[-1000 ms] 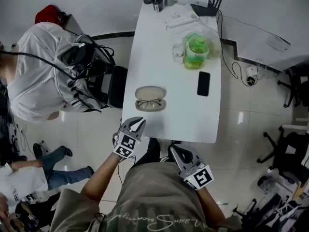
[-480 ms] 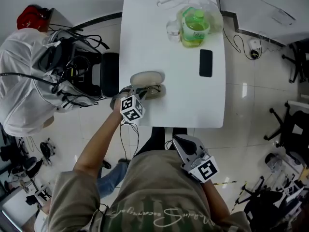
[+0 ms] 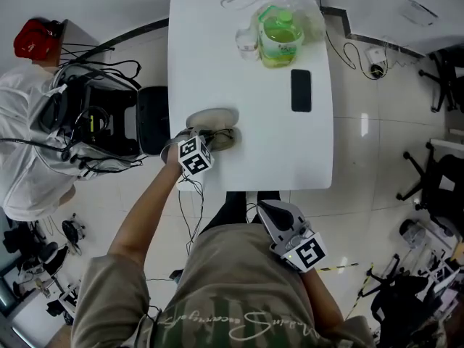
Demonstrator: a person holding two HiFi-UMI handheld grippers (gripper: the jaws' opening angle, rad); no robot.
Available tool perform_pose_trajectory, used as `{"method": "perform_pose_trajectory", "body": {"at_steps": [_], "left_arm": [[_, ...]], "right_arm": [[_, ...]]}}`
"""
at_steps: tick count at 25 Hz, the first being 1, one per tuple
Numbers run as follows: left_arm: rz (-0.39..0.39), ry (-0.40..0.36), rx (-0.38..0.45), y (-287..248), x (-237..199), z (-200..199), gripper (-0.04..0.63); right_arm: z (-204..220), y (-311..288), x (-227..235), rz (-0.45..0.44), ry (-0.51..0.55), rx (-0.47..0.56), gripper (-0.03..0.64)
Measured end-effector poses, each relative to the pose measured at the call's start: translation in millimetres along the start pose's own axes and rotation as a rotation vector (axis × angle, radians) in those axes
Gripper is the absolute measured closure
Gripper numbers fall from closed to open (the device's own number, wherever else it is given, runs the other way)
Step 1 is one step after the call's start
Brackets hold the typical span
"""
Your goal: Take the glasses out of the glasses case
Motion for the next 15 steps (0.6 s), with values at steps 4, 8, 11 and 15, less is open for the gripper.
{"method": "perform_pose_trajectory", "body": {"at_steps": [4,8,11,15], "left_arm": [[0.025,-0.019,-0.035,-11.2,13.4,-22.1,0.531],[0.055,-0.039,-0.05,13.4,10.4,1.3,0.517],[0.069,-0.003,-0.044,21.5,6.1,14.9,0.517],[0.104,0.019,-0.051,18.7,6.6,11.2,0.517]], "right_arm": [[5.5,27.3,14.1,0.011,-0.005,0.011,0.604],[3.5,14.0,-12.8,0.029,-0.005,0.015,0.604],[2.2,5.9,-22.4,0.038,-0.003,0.017,0.604],[1.5,10.9,-20.7,0.045,0.0,0.023,0.604]]}}
Point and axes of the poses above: the fingertips, and each gripper's own axes: y backward along the fingers, x to its right, z out of its underside, the point moved 6 cm from there along y, backward along the fingers, and after that the axes turned 5 degrees about -z, right-handed, at the moved point
